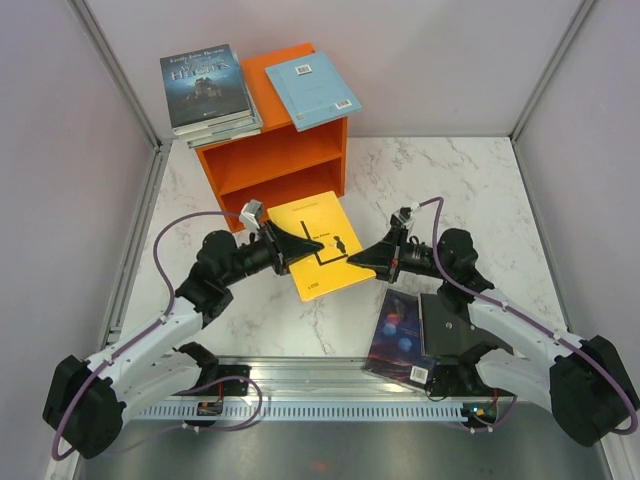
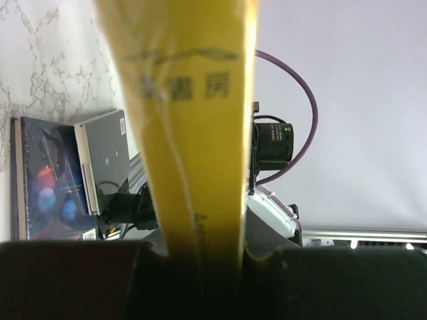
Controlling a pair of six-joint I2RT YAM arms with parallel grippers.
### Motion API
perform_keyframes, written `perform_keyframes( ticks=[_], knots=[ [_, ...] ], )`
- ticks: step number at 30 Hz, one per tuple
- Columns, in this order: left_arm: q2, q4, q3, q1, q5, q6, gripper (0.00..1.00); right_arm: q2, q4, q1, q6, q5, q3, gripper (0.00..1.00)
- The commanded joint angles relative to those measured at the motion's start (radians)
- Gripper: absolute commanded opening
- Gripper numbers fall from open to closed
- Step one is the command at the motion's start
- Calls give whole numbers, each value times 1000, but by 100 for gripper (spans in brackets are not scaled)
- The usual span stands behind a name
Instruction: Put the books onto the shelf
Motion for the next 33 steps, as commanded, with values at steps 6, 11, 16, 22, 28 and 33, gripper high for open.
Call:
perform_keyframes(
  ticks=[6,11,16,22,28,33],
  knots=[
    [39,-96,114,13,-3,175,29,4,-675,-50,-506,-35,420,0],
    [-54,-365,217,36,-39,322,67,67,-853,-296,-626,-121,606,0],
    [-145,-578,228,70,-59,410,100,151,-933,-325,-660,-144,841,0],
    [-241,-627,158,75,-63,410,100,283,-935,-354,-622,-190,1105,0],
    [-248,-661,162,78,-58,438,100,474,-932,-371,-566,-198,1392,0],
    [-203,-698,211,82,-56,490,99,674,-932,-360,-546,-149,1683,0]
  ],
)
